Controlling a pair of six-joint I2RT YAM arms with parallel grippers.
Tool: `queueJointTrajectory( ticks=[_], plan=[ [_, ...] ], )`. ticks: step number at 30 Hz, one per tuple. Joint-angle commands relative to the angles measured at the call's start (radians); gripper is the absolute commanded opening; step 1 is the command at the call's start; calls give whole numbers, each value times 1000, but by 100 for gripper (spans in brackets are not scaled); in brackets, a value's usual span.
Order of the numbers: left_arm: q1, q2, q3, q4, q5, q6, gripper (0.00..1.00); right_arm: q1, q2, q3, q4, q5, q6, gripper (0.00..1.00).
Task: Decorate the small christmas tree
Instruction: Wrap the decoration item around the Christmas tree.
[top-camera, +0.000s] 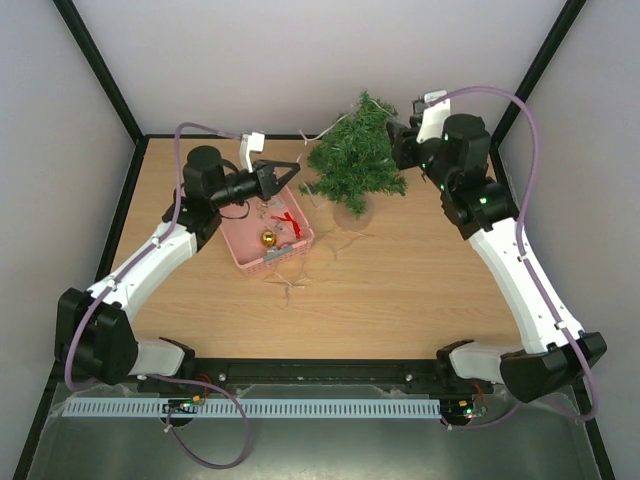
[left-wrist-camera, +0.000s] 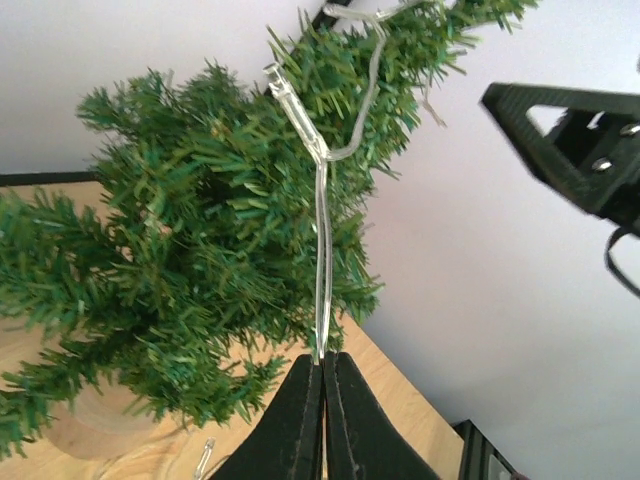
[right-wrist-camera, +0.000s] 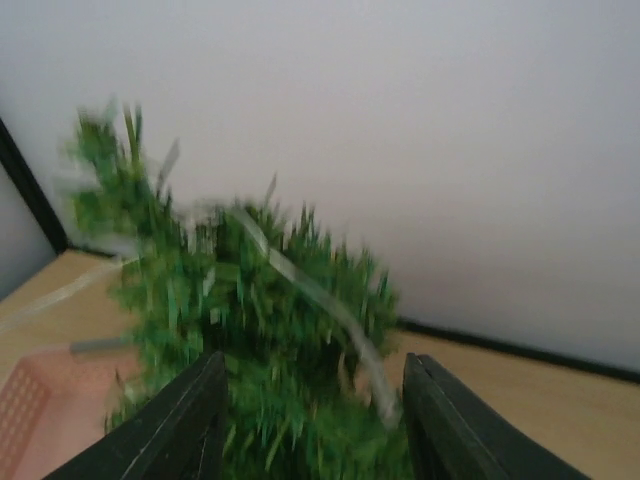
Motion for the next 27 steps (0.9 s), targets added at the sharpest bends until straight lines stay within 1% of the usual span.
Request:
queueJointTrajectory(
  ticks=[1,3,5,7,8,10,11,13,16,18,19,23,27],
  plan=[
    [-36,-28,-49,120,28,-85,2,-5,-123,-163,3,-72,31,47],
    [-56,-21,-58,145,36,-105,2,-3,-211,-288,38,-139,19,49],
    [-66,-10,-55,164,39,-129,2,0,-288,-406,105,-214,32,46],
    [-72,1,-51,191,46,-157,2,14,-354,-530,213,-261,56,43],
    [-74,4,-49,198,46,-166,2,25,-382,-590,285,-259,74,42],
    [-82,5,-42,208,41,-177,2,62,-426,-709,431,-254,99,41],
    [-86,6,-39,211,37,-181,2,87,-441,-786,516,-231,105,43],
    [-91,8,-34,219,33,-192,2,158,-436,-885,681,-164,124,44],
    [-95,8,-32,227,24,-198,2,265,-365,-996,920,-82,133,42],
    [-95,7,-33,222,17,-194,2,345,-293,-1051,1071,-19,98,42],
    [-95,7,-34,217,13,-194,2,373,-254,-1074,1172,11,90,43],
    [-96,2,-33,214,10,-193,2,408,-72,-1126,1444,72,125,45],
    [-99,1,-26,211,4,-192,2,423,113,-1123,1643,96,117,46]
  ],
)
